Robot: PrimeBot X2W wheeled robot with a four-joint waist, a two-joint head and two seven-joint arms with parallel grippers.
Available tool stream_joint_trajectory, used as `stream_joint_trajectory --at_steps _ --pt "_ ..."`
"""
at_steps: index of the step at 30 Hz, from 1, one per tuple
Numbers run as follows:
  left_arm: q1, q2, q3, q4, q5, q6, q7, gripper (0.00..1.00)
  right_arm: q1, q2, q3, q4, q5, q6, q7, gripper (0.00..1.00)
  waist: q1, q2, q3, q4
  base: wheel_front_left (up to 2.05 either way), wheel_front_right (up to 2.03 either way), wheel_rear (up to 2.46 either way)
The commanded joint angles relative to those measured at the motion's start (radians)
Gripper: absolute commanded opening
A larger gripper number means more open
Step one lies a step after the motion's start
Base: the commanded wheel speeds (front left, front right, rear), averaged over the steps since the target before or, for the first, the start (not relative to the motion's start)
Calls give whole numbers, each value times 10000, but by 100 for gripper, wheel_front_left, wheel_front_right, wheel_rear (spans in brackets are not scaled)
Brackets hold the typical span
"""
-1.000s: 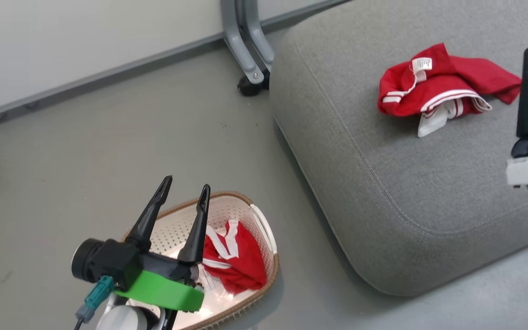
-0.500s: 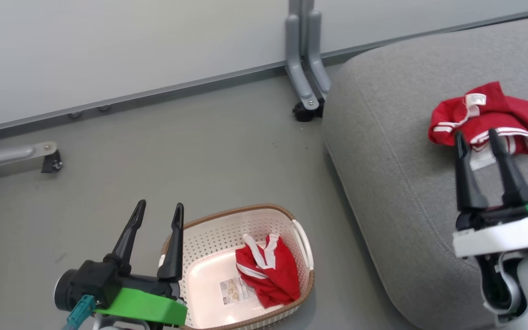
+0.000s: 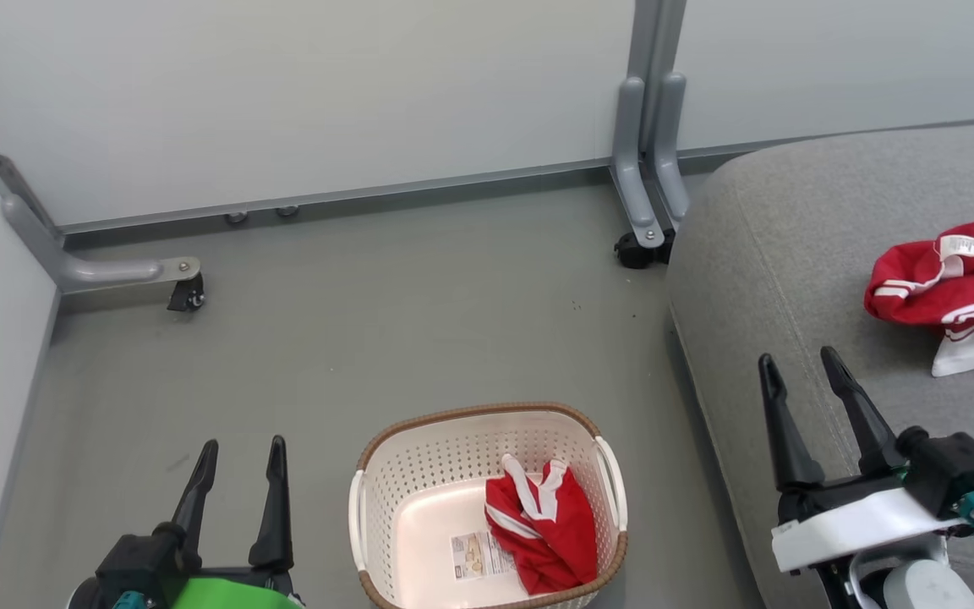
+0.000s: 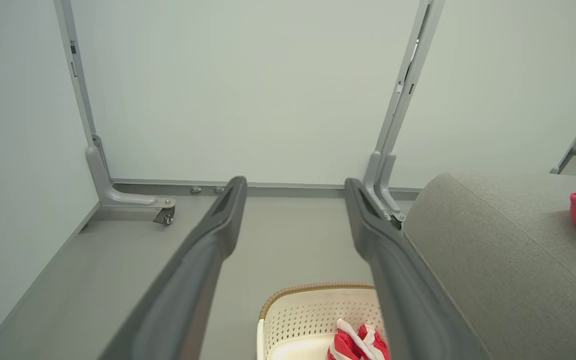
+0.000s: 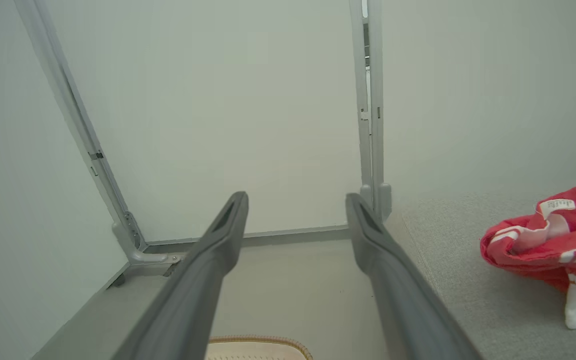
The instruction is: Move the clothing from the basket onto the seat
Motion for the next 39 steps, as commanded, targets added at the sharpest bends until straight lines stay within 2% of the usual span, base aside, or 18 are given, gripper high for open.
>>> stream_joint_trajectory --at_steps 1,13,39 --pt "147 -19 76 72 11 -16 12 100 163 -65 55 -87 -390 0 -4 100 1 0 -113 149 0 0 0" --pt "282 -85 359 661 46 -16 12 100 408 440 -297 40 -1212 0 -2 100 1 0 -133 267 0 0 0" --pt "343 -87 179 711 -109 -16 12 100 442 554 -505 161 -1078 0 -4 100 1 0 -120 78 0 0 0"
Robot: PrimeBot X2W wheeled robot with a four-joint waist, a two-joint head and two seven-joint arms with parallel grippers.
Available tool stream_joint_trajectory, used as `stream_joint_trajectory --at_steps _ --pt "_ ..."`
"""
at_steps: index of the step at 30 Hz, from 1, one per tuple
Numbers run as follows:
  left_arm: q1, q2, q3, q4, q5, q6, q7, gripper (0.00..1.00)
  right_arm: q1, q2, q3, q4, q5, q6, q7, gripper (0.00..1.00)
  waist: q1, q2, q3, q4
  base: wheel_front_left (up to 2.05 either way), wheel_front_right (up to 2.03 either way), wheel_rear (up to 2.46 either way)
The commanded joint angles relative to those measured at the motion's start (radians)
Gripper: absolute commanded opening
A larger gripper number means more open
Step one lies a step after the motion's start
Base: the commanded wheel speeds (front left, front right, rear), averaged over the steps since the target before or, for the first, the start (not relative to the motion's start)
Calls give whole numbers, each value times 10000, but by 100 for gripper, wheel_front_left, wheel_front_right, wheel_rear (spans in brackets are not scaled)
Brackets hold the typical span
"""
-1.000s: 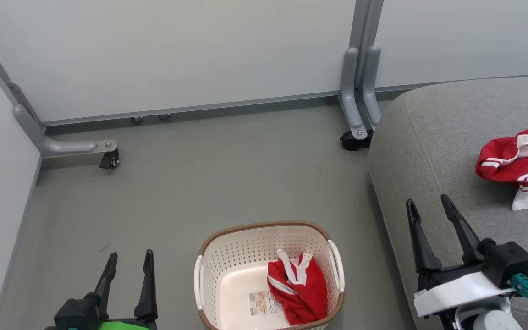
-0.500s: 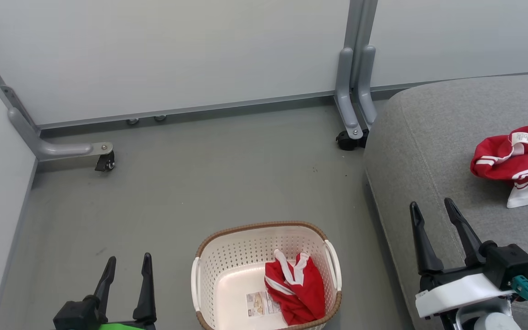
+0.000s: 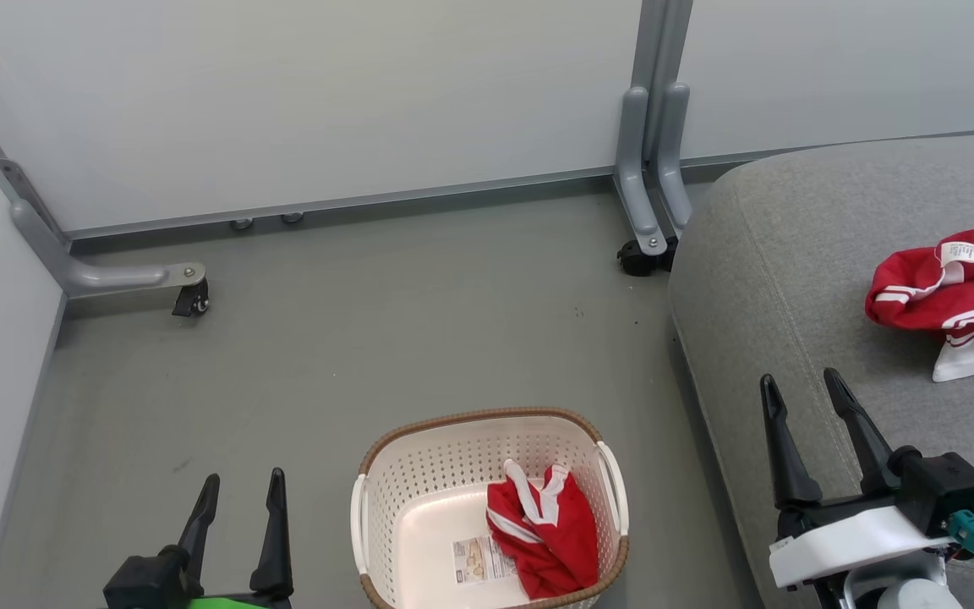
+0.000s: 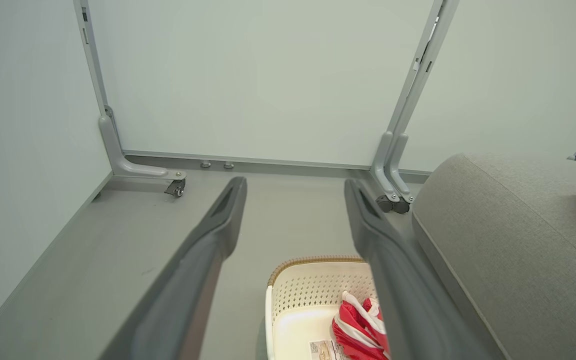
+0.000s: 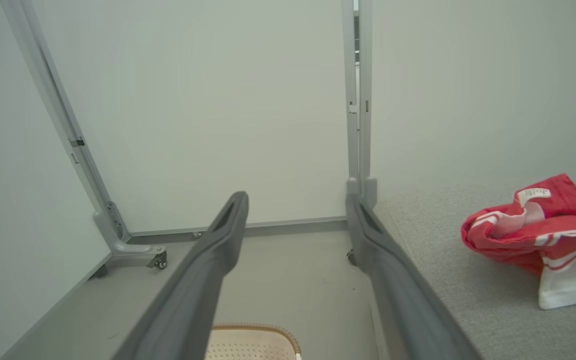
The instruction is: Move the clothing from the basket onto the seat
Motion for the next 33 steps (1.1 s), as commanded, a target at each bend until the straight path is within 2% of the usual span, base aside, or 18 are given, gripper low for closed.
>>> stream_joint_trajectory --at_steps 1,11,16,22,33 --pt "98 5 -10 -34 -98 -16 12 100 71 -27 2 -4 55 0 -5 100 1 0 31 0 0 0 0" --pt "-118 4 -74 -49 -44 -16 12 100 -124 -83 -17 -35 -53 0 -5 100 1 0 334 -70 0 0 0" --pt "-414 6 -295 -52 -12 -16 12 100 -431 -296 -89 -254 -184 0 -5 100 1 0 869 -261 0 0 0" --pt "-1355 26 -658 208 214 -16 12 100 -1079 -450 -228 -687 -370 0 -4 100 1 0 2221 -545 0 0 0" --pt "-4057 612 -1769 1292 561 -16 12 100 -2269 -279 -780 -1758 -657 0 -5 100 1 0 5294 -1341 0 0 0"
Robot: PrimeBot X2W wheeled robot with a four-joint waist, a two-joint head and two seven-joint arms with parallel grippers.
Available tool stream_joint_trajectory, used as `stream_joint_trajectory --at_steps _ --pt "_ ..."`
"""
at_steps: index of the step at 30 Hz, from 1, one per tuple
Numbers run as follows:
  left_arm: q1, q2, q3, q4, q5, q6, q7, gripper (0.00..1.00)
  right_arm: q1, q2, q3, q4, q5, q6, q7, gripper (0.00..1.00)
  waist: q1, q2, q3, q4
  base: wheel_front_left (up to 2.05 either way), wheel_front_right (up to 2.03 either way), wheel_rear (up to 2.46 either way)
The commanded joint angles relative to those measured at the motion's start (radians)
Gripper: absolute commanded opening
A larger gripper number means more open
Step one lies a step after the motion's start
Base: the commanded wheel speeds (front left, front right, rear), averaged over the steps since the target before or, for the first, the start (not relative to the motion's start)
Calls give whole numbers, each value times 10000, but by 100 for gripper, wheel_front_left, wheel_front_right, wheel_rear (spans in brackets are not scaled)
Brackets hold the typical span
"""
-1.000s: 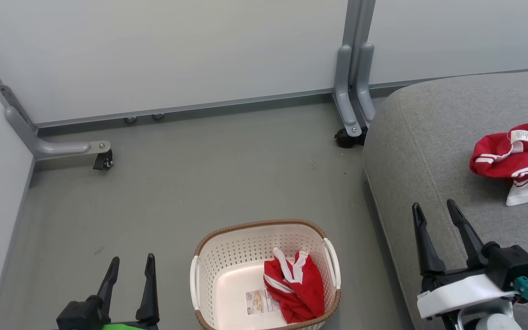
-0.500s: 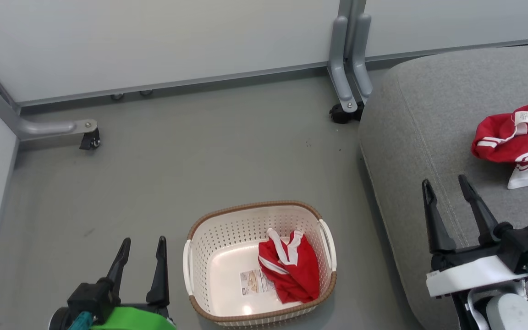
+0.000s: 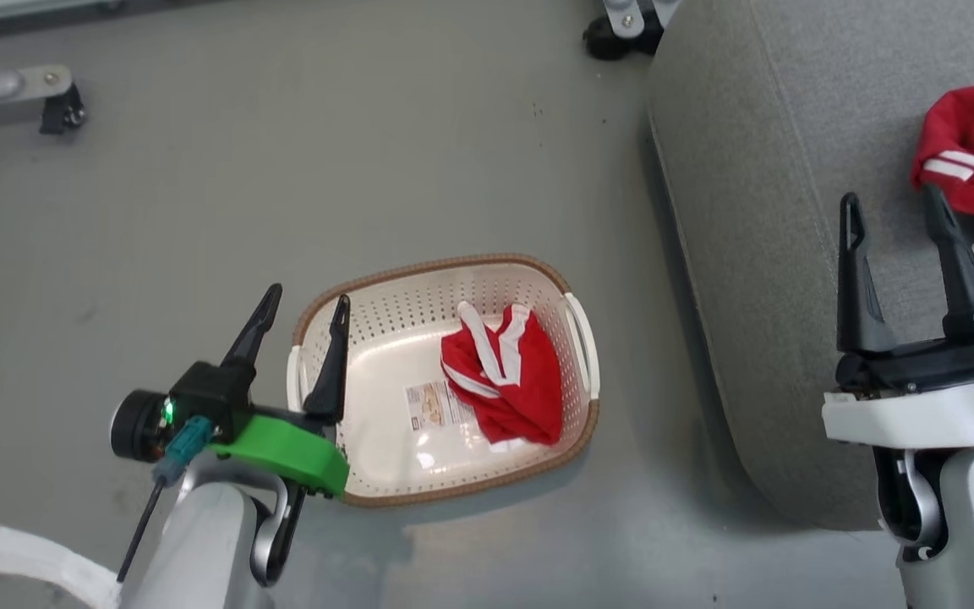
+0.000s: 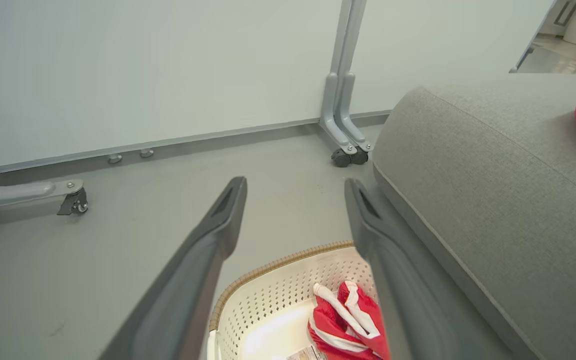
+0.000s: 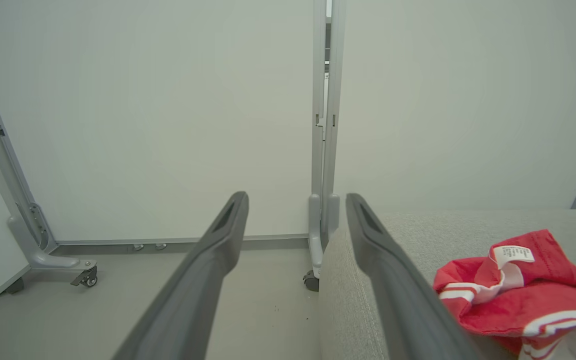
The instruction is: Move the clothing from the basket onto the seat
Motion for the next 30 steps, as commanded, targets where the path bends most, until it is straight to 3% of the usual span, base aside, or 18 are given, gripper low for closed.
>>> stream_joint_trajectory --at_steps 1,7,16,21,30 --pt "-528 175 -169 206 139 -16 14 100 -255 78 -82 -175 -98 0 -5 100 -1 0 1933 -691 0 0 0" --pt "-2272 529 -1241 1324 61 -16 14 100 -674 257 -333 -994 -123 0 -5 100 -1 0 3523 -944 0 0 0" --pt "-4748 1293 -4351 3546 534 -15 14 100 -1066 484 -212 -1748 -239 0 -5 100 -1 0 5169 -1162 0 0 0" --pt "-6085 1831 -6700 4717 1733 -13 13 100 -1232 596 -51 -1825 -237 0 -5 100 -1 0 5767 -1274 0 0 0" --pt "-7639 2010 -8525 5393 2850 -6 14 100 -1431 742 120 -1826 -87 0 -5 100 -1 0 6544 -1491 0 0 0"
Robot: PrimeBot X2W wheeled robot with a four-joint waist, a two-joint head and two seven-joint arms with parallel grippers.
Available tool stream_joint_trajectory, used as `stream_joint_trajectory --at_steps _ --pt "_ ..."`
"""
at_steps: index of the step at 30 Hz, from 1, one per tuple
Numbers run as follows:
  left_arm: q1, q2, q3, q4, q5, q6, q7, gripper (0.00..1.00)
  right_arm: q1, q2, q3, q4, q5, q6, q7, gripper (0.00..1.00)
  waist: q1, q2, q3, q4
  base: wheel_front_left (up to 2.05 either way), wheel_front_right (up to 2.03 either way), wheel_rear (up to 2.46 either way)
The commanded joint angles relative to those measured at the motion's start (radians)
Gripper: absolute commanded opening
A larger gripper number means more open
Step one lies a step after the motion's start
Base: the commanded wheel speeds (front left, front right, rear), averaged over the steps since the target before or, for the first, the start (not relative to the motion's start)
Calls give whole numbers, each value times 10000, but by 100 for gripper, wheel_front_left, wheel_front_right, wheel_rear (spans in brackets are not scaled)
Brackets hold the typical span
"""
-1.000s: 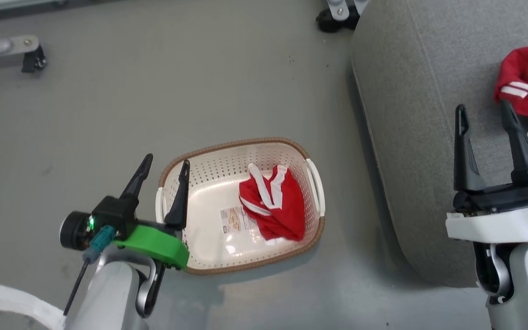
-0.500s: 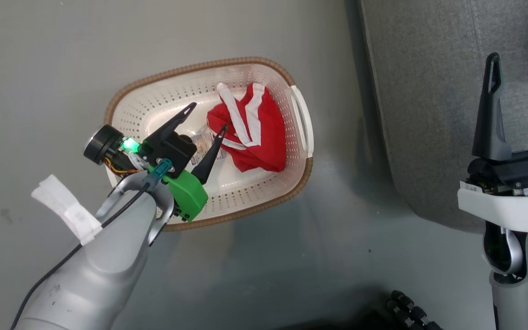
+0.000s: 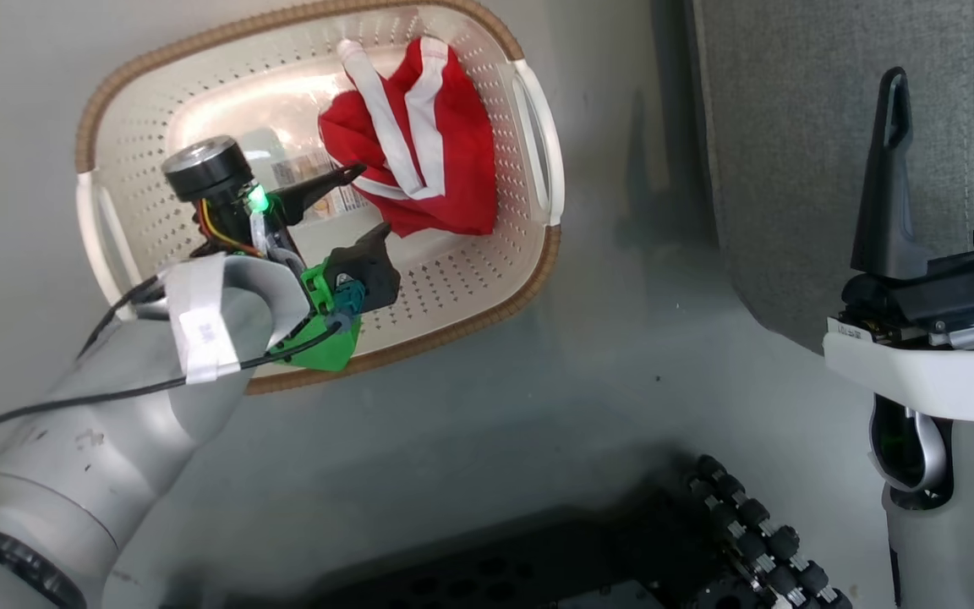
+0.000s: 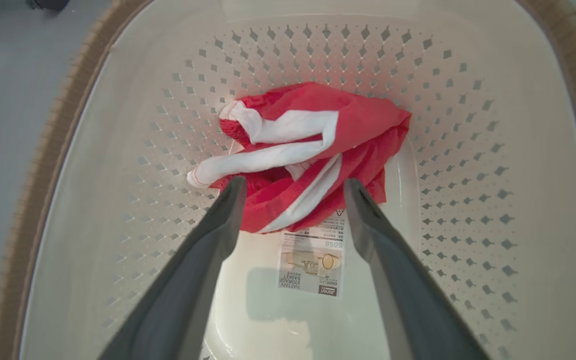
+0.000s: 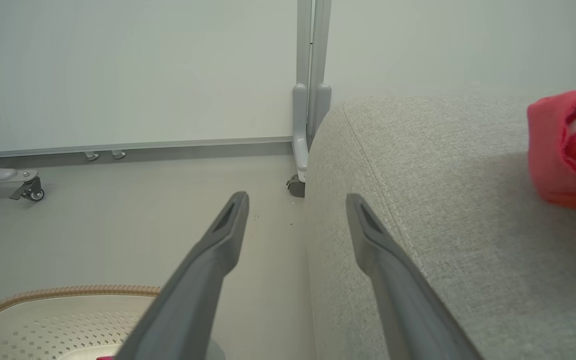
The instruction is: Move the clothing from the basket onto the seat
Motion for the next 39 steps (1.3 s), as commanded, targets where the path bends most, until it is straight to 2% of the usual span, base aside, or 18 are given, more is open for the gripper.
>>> stream_joint_trajectory --at_steps 1,9,16,23,29,38,39 --pt "-374 91 -259 77 233 8 12 100 -159 26 45 -11 90 0 -5 100 -2 0 509 -307 0 0 0" --pt "-1434 286 -1425 316 1021 52 12 100 -319 72 219 110 291 0 -5 100 -2 0 947 -646 0 0 0" --pt "-1765 125 -1799 599 1302 177 13 100 -223 76 208 210 690 0 -5 100 -2 0 1070 -779 0 0 0" --pt "-2089 -282 -1999 2015 1775 29 13 100 -31 78 434 234 822 0 -5 100 -2 0 1179 -941 0 0 0" --pt "-2296 -1026 -2030 3573 1516 6 84 100 163 77 661 242 954 -1 -5 100 -2 0 1217 -1132 0 0 0" --pt "-2275 -1410 -2064 4045 1568 1 684 100 594 78 755 38 1159 0 -5 100 -2 0 1262 -1382 0 0 0" --pt "-2205 -1363 -2067 4066 1604 0 1222 100 841 78 806 -127 1217 0 -3 100 -2 0 1278 -1424 0 0 0"
